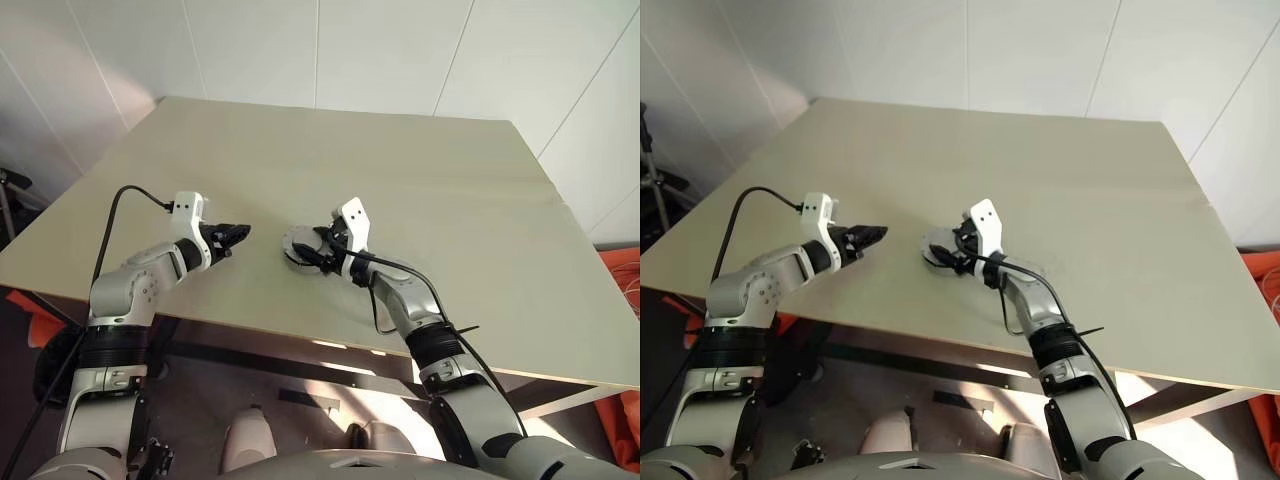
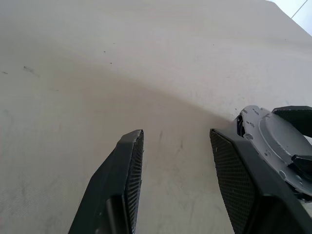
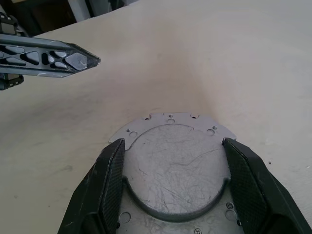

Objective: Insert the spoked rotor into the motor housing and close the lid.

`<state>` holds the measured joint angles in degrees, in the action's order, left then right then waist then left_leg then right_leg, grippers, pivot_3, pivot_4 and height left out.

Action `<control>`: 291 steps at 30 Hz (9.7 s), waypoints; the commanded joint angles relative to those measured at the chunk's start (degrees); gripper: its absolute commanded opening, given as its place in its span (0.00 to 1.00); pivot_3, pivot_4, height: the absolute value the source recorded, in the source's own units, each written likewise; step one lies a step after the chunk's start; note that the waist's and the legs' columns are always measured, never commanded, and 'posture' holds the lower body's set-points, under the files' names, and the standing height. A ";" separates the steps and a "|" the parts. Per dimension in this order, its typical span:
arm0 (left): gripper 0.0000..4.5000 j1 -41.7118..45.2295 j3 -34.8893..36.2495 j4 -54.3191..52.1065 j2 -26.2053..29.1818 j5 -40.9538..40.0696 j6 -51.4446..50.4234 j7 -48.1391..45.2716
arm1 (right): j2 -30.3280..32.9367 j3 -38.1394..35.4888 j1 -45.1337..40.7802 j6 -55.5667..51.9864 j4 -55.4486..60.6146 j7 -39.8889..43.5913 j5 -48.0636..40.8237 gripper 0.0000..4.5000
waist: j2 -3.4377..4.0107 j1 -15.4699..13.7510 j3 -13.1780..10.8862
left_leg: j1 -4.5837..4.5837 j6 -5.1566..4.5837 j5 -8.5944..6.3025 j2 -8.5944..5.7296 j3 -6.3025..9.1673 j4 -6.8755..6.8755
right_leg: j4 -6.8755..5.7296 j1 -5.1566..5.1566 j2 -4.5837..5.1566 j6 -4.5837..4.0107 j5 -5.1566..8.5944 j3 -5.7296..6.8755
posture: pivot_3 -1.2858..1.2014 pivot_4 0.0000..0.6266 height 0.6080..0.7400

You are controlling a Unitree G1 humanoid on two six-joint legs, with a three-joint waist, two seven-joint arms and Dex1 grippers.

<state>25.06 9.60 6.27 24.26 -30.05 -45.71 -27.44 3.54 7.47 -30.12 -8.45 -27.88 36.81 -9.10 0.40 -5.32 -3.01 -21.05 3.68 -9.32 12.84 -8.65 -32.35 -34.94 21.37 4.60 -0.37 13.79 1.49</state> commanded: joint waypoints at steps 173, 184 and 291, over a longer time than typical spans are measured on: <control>0.51 -0.36 2.49 -3.66 -0.81 -1.04 -1.83 0.62 | 4.93 1.76 3.67 -1.21 7.33 3.72 1.06 0.69 | -0.02 -0.09 0.01 | -0.05 -0.05 -0.03 0.01 -0.02 0.08 | 0.16 0.03 -0.02 -0.06 0.01 0.00 | 0.52 0.00 1.00; 0.51 -0.34 2.62 -4.48 -1.30 -1.91 -3.47 0.69 | 4.69 1.38 2.90 0.22 4.70 2.15 1.85 0.69 | -0.02 -0.05 0.01 | 0.02 -0.08 -0.04 0.01 -0.02 0.08 | 0.11 -0.01 -0.02 -0.06 0.00 -0.01 | 0.52 0.00 1.00; 0.51 -0.79 4.02 -6.67 -2.10 -4.77 -8.53 2.71 | 6.98 1.92 3.28 -9.62 6.72 3.64 -1.23 0.69 | -0.24 0.13 0.17 | 0.00 0.18 0.10 0.07 0.04 0.72 | 0.27 0.26 -0.28 -0.28 0.19 -0.08 | 0.52 0.00 1.00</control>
<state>24.12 13.24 1.58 21.83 -34.31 -54.44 -24.52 10.44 9.94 -27.72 -17.42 -19.28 41.50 -10.99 0.17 -5.18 -2.84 -21.02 3.74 -9.29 12.91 -8.61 -31.63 -34.67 21.60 4.33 -0.64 13.98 1.40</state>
